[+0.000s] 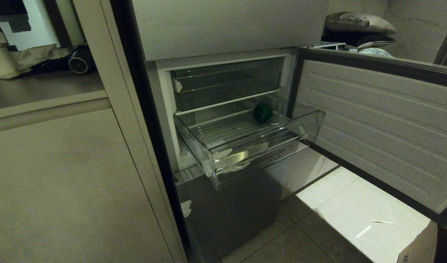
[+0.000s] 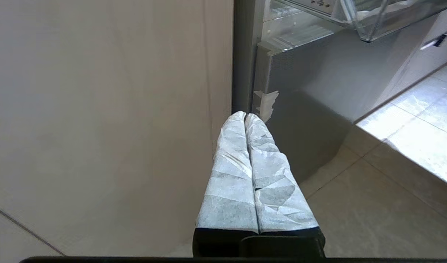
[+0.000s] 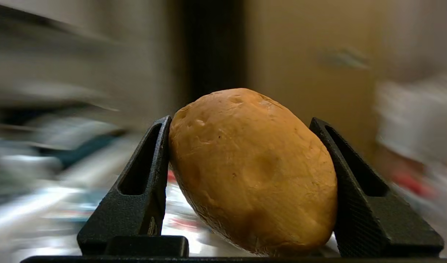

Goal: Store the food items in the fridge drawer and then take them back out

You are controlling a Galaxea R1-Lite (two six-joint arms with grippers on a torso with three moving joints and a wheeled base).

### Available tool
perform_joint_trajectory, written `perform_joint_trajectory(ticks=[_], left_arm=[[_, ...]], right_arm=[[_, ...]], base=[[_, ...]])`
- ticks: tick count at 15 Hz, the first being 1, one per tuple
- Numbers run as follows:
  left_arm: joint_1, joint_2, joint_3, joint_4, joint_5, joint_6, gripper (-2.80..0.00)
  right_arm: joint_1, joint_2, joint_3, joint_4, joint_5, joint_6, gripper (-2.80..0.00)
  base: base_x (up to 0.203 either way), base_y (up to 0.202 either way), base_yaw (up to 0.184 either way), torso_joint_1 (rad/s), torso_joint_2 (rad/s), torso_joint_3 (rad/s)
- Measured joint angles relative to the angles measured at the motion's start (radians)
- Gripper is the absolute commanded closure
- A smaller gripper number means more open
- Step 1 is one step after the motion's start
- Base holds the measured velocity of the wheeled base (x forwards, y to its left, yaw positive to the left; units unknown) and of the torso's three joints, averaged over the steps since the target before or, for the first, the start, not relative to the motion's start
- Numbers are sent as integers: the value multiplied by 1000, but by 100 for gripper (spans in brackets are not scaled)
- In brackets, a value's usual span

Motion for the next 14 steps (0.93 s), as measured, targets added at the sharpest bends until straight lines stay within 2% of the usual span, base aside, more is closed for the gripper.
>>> perform_joint_trajectory(ticks=[2,3,7,9,10,11,14], left_arm=[[-2,0,0,0,0,0,0],[-3,0,0,0,0,0,0],[-3,0,0,0,0,0,0],[-3,0,0,0,0,0,0],[-3,0,0,0,0,0,0],[-3,0,0,0,0,0,0],[-3,0,0,0,0,0,0]], right_arm=[[206,-101,38,-29,-13,-14,0],[334,-141,50,-38,-23,-37,0],[923,-224,74,-50,-62,-184,0],[1159,-198,73,-40,-85,-234,0],[1234,-156,65,-39,-92,-239,0],[1274,-102,56,-40,-95,-227,0],[1339,99,10,-64,-99,-128,0]], base=[[0,0,0,0,0,0],[0,0,0,0,0,0],[0,0,0,0,0,0],[0,0,0,0,0,0],[0,0,0,0,0,0],[0,0,0,0,0,0],[0,0,0,0,0,0]])
